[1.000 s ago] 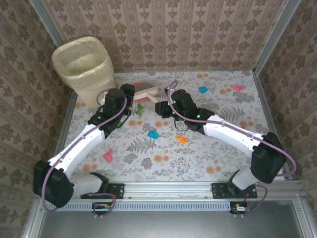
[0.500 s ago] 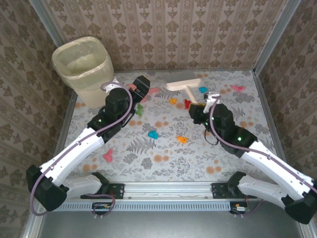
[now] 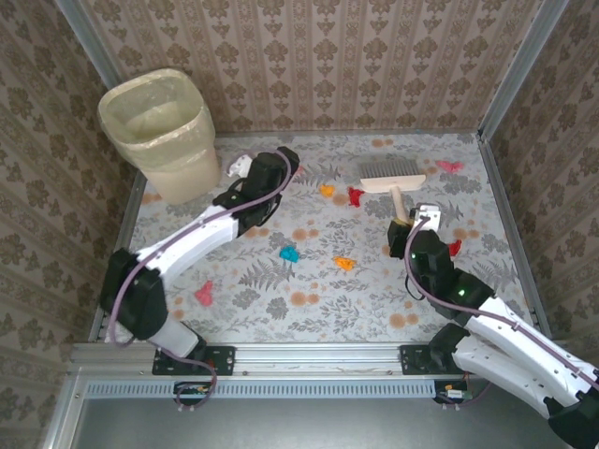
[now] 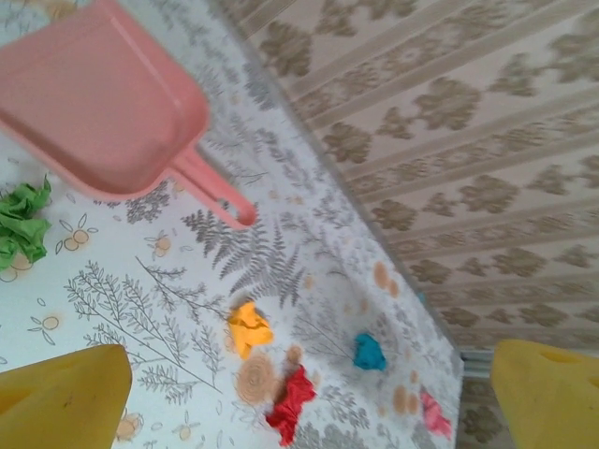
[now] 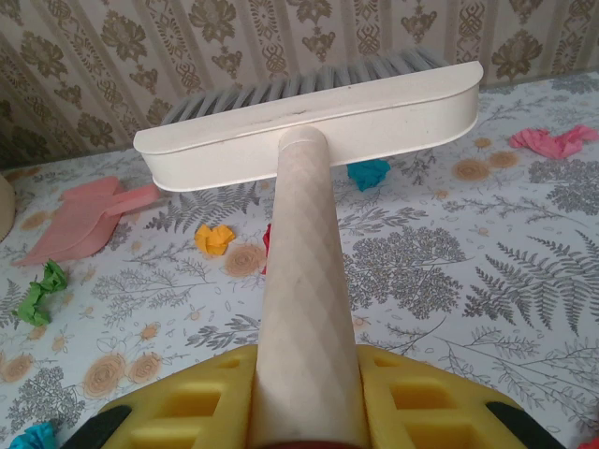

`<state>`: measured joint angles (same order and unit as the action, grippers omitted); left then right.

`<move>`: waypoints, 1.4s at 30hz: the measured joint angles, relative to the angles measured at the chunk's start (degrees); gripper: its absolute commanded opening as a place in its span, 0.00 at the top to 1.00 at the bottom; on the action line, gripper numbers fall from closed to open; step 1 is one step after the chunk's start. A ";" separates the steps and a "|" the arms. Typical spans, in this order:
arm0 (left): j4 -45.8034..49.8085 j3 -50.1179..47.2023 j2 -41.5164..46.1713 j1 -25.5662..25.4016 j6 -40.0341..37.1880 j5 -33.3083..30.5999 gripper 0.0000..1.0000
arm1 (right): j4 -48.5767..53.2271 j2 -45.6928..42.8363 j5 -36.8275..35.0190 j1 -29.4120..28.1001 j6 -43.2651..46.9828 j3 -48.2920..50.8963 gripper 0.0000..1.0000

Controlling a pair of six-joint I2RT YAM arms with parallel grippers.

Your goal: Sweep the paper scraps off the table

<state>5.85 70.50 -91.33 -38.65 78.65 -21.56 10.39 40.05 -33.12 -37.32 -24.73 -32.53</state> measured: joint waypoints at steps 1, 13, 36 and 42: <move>-1.16 1.07 -2.80 0.57 1.05 0.48 0.05 | -1.03 -0.04 -0.02 0.00 -0.02 0.83 1.00; -13.81 9.88 -26.43 4.07 11.47 2.47 0.13 | -7.69 3.19 0.07 -0.04 -0.04 5.25 1.00; -22.34 21.62 -40.15 6.25 16.37 2.43 0.27 | -10.86 3.91 0.50 -0.04 0.59 5.95 1.00; -20.15 24.83 -41.99 6.45 17.92 2.49 0.36 | -11.65 4.00 0.52 -0.07 0.63 6.03 1.00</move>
<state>-14.31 95.33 -133.32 -32.21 96.57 -19.07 -1.26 44.05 -32.60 -37.39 -24.10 -26.50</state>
